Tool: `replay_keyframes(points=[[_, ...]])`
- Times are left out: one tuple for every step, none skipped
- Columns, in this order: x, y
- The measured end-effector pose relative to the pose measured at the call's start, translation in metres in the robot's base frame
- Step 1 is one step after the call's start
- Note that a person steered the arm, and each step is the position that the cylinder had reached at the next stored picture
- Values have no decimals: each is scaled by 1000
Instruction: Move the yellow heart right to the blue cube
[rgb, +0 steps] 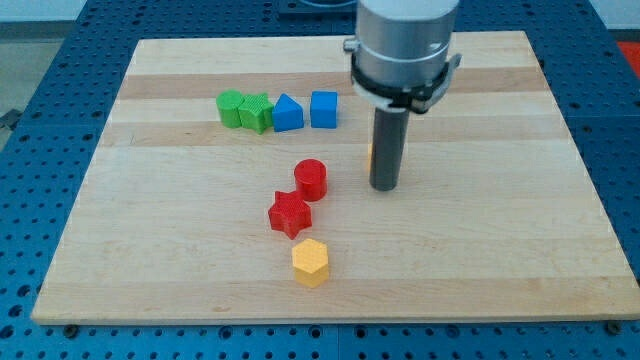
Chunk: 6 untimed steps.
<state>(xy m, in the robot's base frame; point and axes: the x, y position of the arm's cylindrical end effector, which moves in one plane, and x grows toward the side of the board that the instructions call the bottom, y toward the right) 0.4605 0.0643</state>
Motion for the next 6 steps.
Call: replay_keyframes(points=[[-31, 13], [-46, 13], [-33, 11], [-43, 4], [-71, 4], [-89, 4]])
